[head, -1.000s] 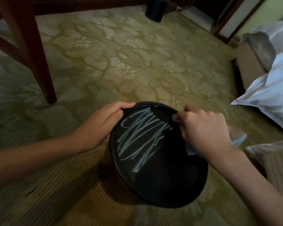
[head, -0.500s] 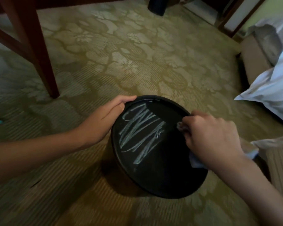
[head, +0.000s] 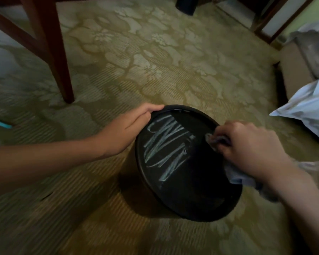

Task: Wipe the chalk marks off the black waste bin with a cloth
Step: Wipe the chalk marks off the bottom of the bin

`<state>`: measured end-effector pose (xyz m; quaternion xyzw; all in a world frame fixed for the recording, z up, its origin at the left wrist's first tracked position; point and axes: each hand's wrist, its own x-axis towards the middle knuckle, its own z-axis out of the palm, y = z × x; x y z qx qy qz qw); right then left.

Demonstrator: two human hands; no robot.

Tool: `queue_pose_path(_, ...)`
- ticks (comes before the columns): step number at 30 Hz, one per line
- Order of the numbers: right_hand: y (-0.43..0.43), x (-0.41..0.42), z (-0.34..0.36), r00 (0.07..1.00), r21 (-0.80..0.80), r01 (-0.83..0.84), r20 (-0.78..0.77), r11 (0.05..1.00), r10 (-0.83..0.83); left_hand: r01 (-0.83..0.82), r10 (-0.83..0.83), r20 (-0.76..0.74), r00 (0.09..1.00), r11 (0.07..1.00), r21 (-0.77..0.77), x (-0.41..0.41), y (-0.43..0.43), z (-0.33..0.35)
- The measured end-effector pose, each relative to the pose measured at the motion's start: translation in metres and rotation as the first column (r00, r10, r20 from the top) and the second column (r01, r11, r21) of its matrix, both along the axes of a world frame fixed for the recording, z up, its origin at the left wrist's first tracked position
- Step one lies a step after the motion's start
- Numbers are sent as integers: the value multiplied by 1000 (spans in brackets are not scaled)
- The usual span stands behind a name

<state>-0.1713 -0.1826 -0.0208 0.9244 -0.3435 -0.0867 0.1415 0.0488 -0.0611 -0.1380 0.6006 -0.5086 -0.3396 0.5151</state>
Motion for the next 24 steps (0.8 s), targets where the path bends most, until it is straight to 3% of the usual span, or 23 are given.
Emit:
queue_pose_path(5,3,63,-20,975,-5,-155,158,988,154,21,-21,-19,1000,1000,-6,0,-2,-2)
queue_pose_path(8,1,75,-20,962,-11,-235,144,972,234,29,-30,-9,1000,999,-24,4,-2,-3)
queue_pose_path(10,-8,52,-10,977,104,-192,112,976,181,25,-25,-43,999,1000,-13,4,-1,-3)
queue_pose_path(14,-14,13,16,995,298,66,-86,952,-42,-2,3,-74,997,1000,11,1,-2,-4)
queue_pose_path(16,-14,23,13,999,254,24,-34,967,-16,-2,2,-87,996,1000,9,-1,-4,-3)
queue_pose_path(21,10,81,-24,953,-28,-208,218,978,209,-2,1,-84,996,1000,-14,0,-6,-3)
queue_pose_path(24,4,64,-16,961,44,-228,169,973,218,6,-7,-62,998,1000,-3,3,-4,-3)
